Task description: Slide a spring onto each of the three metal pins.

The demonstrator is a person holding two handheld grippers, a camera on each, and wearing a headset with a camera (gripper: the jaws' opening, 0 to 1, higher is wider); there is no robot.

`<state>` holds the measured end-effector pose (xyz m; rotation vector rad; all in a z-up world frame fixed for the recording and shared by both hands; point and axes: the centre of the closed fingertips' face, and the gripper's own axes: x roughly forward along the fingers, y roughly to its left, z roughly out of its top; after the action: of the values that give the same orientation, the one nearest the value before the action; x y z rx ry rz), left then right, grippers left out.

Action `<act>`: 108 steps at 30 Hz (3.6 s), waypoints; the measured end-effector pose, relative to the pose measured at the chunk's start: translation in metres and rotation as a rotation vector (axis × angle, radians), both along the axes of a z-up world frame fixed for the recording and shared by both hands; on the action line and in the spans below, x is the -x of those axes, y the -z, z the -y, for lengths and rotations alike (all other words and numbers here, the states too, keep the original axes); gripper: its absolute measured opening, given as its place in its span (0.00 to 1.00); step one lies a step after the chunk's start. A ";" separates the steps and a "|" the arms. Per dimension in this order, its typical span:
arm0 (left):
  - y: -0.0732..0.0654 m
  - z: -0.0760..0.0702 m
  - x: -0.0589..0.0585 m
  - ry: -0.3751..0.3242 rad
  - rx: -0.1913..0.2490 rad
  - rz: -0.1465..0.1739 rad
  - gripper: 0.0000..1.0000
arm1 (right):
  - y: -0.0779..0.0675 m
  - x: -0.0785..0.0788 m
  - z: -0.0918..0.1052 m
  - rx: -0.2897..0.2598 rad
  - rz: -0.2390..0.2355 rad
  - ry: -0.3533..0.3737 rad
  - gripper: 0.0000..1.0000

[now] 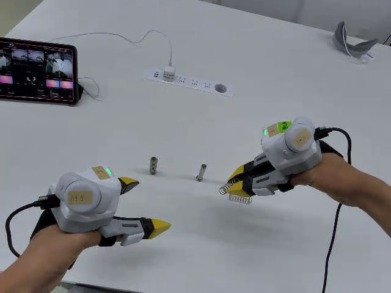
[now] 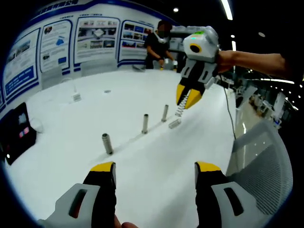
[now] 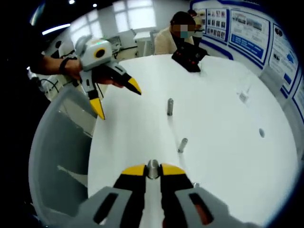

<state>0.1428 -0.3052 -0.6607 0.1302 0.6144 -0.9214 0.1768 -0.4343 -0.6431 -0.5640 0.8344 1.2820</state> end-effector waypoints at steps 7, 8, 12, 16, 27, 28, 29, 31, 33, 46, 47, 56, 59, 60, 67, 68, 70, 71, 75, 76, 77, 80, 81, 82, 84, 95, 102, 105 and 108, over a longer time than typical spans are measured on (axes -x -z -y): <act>0.003 -0.006 0.001 -0.018 -0.013 -0.012 0.72 | 0.005 -0.015 0.002 0.032 0.004 -0.006 0.13; 0.003 -0.006 0.001 -0.022 -0.012 -0.012 0.72 | 0.006 -0.017 0.002 0.037 0.006 -0.007 0.13; 0.003 -0.009 0.001 -0.037 -0.007 -0.013 0.73 | 0.007 -0.026 0.001 0.045 0.014 -0.004 0.13; 0.004 -0.012 0.002 -0.051 -0.009 -0.018 0.75 | 0.008 -0.031 -0.004 0.046 0.008 -0.002 0.13; 0.006 -0.018 0.005 -0.072 -0.013 -0.032 0.78 | 0.011 -0.046 -0.009 0.066 0.020 -0.009 0.13; 0.006 -0.019 0.005 -0.074 -0.013 -0.033 0.78 | 0.012 -0.047 -0.009 0.066 0.019 -0.009 0.13; 0.006 -0.020 0.005 -0.078 -0.014 -0.035 0.78 | 0.011 -0.047 -0.011 0.066 0.014 -0.009 0.13; 0.007 -0.023 0.005 -0.083 -0.016 -0.036 0.78 | 0.011 -0.047 -0.013 0.066 0.014 -0.014 0.13; 0.008 -0.024 0.005 -0.087 -0.016 -0.039 0.78 | 0.010 -0.047 -0.015 0.071 0.018 -0.021 0.13; 0.007 -0.030 0.005 -0.105 -0.015 -0.044 0.78 | 0.012 -0.060 -0.024 0.068 0.024 -0.036 0.13; 0.008 -0.030 0.005 -0.106 -0.015 -0.044 0.78 | 0.012 -0.060 -0.024 0.068 0.023 -0.038 0.13; 0.007 -0.033 0.006 -0.111 -0.013 -0.047 0.78 | 0.016 -0.061 -0.029 0.073 0.024 -0.049 0.13; 0.006 -0.033 0.006 -0.112 -0.013 -0.047 0.78 | 0.018 -0.060 -0.031 0.072 0.022 -0.052 0.13; 0.006 -0.033 0.006 -0.110 -0.013 -0.047 0.78 | 0.020 -0.060 -0.032 0.074 0.019 -0.055 0.13; 0.004 -0.034 0.008 -0.122 0.006 -0.056 0.77 | 0.023 -0.060 -0.036 0.073 0.016 -0.060 0.13; 0.004 -0.035 0.008 -0.122 0.004 -0.055 0.77 | 0.023 -0.061 -0.037 0.068 0.015 -0.058 0.13; 0.004 -0.037 0.008 -0.122 -0.002 -0.052 0.77 | 0.024 -0.063 -0.037 0.064 0.012 -0.056 0.13; 0.003 -0.037 0.008 -0.123 0.000 -0.053 0.77 | 0.023 -0.063 -0.038 0.063 0.014 -0.056 0.13; 0.003 -0.040 0.009 -0.126 -0.005 -0.053 0.77 | 0.023 -0.063 -0.040 0.062 0.016 -0.059 0.13; 0.004 -0.040 0.009 -0.126 -0.005 -0.053 0.77 | 0.023 -0.062 -0.040 0.064 0.017 -0.061 0.13; 0.004 -0.040 0.009 -0.125 -0.007 -0.052 0.77 | 0.023 -0.061 -0.041 0.065 0.019 -0.063 0.13; 0.004 -0.039 0.009 -0.120 -0.008 -0.052 0.77 | 0.023 -0.061 -0.040 0.072 0.024 -0.071 0.13; 0.004 -0.038 0.009 -0.117 -0.009 -0.051 0.77 | 0.023 -0.062 -0.039 0.078 0.029 -0.074 0.13; 0.004 -0.037 0.009 -0.116 -0.009 -0.051 0.76 | 0.023 -0.062 -0.038 0.083 0.031 -0.077 0.13; 0.004 -0.036 0.008 -0.112 -0.011 -0.050 0.76 | 0.025 -0.061 -0.037 0.090 0.031 -0.083 0.13; 0.003 -0.034 0.008 -0.106 -0.011 -0.049 0.76 | 0.031 -0.065 -0.039 0.109 0.041 -0.106 0.13; 0.003 -0.038 0.009 -0.114 -0.015 -0.049 0.76 | 0.036 -0.064 -0.046 0.120 0.050 -0.128 0.13; 0.003 -0.039 0.010 -0.118 -0.017 -0.051 0.76 | 0.040 -0.063 -0.046 0.133 0.051 -0.137 0.13; 0.003 -0.041 0.009 -0.120 -0.022 -0.051 0.75 | 0.042 -0.062 -0.046 0.140 0.054 -0.145 0.13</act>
<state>0.1335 -0.2644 -0.6637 0.0887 0.6725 -0.8042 0.2391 -0.3881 -0.6847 -0.7798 0.8547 1.3406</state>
